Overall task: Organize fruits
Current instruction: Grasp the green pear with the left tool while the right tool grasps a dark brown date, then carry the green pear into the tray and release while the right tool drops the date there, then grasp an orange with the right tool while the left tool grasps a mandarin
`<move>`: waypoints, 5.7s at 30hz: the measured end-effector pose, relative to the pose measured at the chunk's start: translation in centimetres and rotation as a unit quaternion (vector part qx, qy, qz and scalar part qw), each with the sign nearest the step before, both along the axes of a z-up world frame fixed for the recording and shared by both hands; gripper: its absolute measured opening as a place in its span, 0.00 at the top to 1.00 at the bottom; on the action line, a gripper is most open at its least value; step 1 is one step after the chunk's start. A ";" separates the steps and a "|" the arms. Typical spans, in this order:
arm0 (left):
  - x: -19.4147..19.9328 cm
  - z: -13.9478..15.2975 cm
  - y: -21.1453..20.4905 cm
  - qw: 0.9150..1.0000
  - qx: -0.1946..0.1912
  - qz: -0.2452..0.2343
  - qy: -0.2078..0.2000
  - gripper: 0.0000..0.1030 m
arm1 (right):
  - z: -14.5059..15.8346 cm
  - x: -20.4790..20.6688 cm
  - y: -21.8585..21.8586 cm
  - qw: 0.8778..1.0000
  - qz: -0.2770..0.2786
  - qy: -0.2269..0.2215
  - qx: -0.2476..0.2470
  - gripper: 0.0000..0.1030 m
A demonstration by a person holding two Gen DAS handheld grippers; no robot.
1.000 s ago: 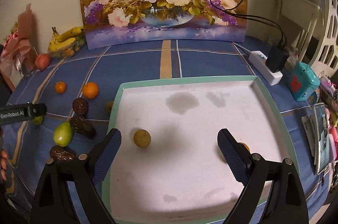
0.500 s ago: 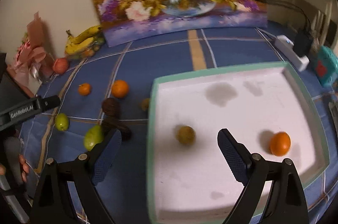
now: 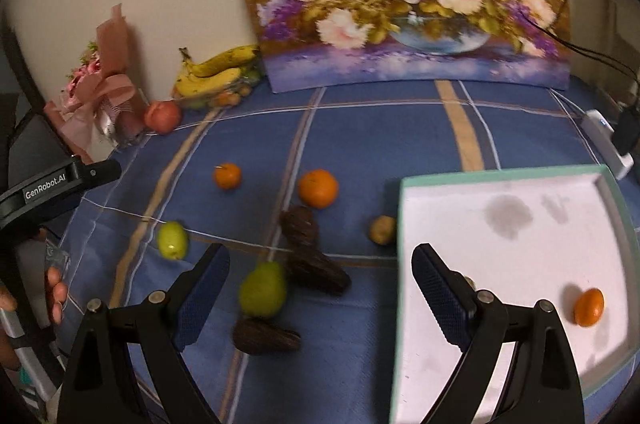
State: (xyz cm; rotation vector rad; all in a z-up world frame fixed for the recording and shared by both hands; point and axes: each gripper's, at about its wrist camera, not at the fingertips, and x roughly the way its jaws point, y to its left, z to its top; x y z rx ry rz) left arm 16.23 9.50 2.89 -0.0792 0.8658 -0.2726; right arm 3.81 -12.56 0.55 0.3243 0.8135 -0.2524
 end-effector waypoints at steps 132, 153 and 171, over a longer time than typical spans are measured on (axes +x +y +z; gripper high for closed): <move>-17.4 -7.7 -31.8 0.922 0.162 -0.327 0.131 0.57 | -4.7 -12.4 -20.9 0.964 -0.227 0.132 0.047 0.67; -11.0 -2.5 -27.3 0.960 0.103 -0.240 0.099 0.43 | -0.1 -7.7 -17.2 0.982 -0.150 0.112 -0.014 0.62; -0.3 -2.0 -17.9 0.993 0.087 -0.037 0.071 0.00 | 0.1 -2.4 -15.6 0.985 -0.118 0.115 -0.041 0.15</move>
